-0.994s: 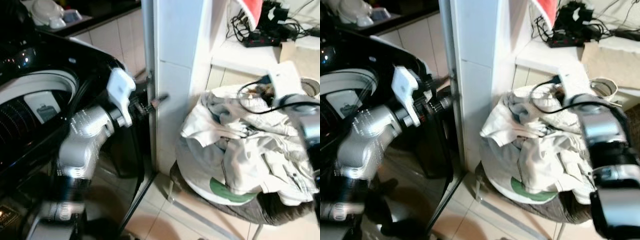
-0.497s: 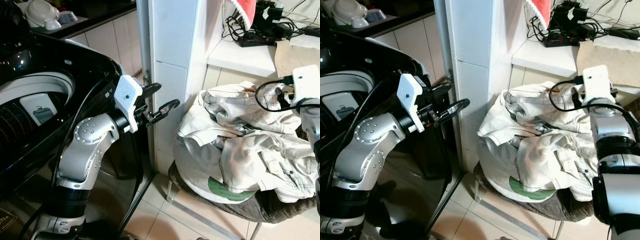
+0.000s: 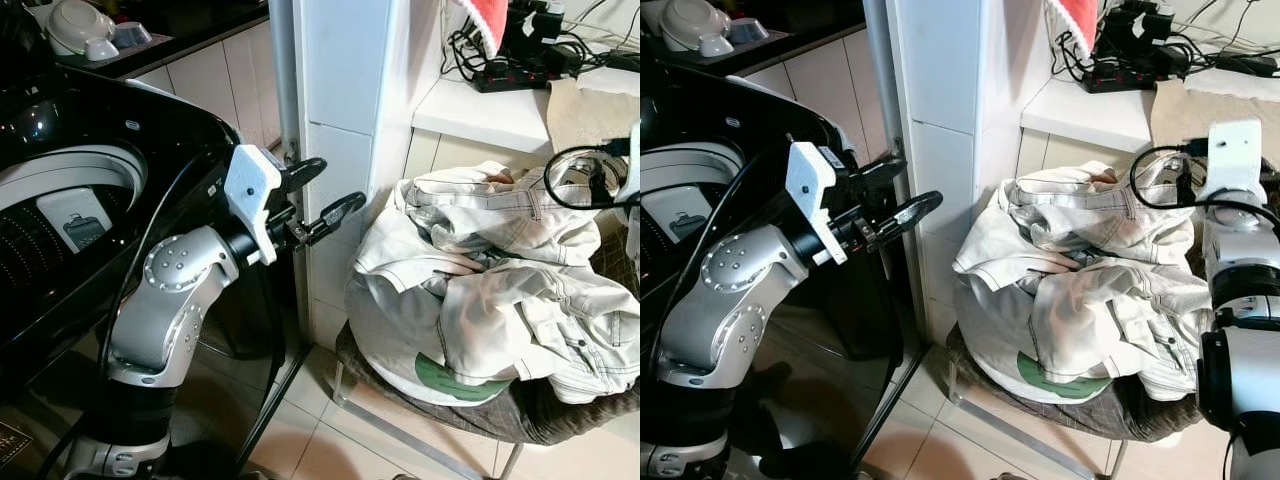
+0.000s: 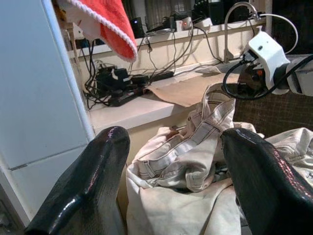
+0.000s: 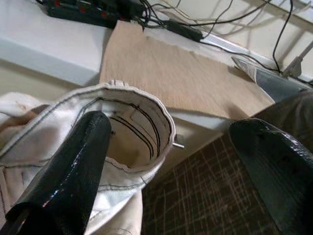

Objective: Clothes washing

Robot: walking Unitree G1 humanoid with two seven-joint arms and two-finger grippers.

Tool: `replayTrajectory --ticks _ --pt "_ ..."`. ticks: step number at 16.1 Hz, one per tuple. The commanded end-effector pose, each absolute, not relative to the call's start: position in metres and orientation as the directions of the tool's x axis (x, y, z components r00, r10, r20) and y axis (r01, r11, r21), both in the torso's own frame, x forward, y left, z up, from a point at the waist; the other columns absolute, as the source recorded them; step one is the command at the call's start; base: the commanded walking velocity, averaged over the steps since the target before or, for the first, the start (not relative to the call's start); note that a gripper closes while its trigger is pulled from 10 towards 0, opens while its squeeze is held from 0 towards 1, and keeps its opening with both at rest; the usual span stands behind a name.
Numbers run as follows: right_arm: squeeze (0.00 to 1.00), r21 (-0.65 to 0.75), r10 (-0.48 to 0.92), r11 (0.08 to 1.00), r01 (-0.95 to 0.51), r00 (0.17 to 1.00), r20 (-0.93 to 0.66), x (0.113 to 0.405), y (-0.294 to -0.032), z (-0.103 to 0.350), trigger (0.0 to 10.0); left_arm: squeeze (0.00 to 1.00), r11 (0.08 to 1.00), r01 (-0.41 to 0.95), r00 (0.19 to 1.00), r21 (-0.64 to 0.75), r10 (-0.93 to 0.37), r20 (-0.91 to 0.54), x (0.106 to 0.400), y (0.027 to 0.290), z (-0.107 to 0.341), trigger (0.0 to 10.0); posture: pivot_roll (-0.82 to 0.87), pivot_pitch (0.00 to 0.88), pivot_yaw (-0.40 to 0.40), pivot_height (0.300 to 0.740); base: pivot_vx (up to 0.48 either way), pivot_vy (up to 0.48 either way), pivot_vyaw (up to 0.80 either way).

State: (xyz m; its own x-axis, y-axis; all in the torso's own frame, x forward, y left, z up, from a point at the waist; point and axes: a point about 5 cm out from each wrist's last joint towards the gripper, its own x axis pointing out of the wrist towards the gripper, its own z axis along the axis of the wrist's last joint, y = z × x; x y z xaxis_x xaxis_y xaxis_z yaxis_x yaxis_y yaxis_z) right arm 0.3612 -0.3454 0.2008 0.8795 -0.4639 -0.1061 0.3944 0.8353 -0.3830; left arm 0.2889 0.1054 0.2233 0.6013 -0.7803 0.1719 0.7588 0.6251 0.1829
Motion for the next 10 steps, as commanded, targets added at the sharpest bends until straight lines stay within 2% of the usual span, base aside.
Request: replayTrajectory --ticks 1,2,3,4,10 --pt "1.0 -0.357 -0.487 0.829 0.431 0.87 -0.079 0.36 -0.351 0.21 10.0 0.0 0.629 0.755 0.6 0.186 -0.777 0.191 0.287 0.109 0.229 10.0 0.01 0.021 0.061 0.74 0.0 0.0 0.0" --pt "0.78 -0.332 -0.488 0.837 0.434 0.868 -0.096 0.358 -0.353 0.206 10.0 0.0 0.628 0.755 0.598 0.189 -0.778 0.194 0.285 0.11 0.23 10.0 0.02 0.024 0.065 0.74 0.0 0.0 0.0" --pt "0.29 -0.318 -0.486 0.843 0.434 0.868 -0.105 0.357 -0.354 0.204 10.0 0.0 0.628 0.754 0.598 0.193 -0.778 0.194 0.285 0.11 0.231 10.0 0.02 0.025 0.067 0.74 0.0 0.0 0.0" --pt "0.0 -0.301 -0.482 0.849 0.434 0.869 -0.109 0.356 -0.356 0.202 10.0 0.0 0.629 0.752 0.599 0.198 -0.777 0.194 0.284 0.112 0.232 10.0 0.03 0.03 0.073 0.74 0.0 0.0 0.0" --pt "0.0 -0.236 -0.455 0.873 0.427 0.887 -0.079 0.355 -0.355 0.2 10.0 0.0 0.661 0.71 0.626 0.242 -0.75 0.212 0.282 0.128 0.244 10.0 0.08 0.084 0.092 0.74 0.0 0.0 0.0"
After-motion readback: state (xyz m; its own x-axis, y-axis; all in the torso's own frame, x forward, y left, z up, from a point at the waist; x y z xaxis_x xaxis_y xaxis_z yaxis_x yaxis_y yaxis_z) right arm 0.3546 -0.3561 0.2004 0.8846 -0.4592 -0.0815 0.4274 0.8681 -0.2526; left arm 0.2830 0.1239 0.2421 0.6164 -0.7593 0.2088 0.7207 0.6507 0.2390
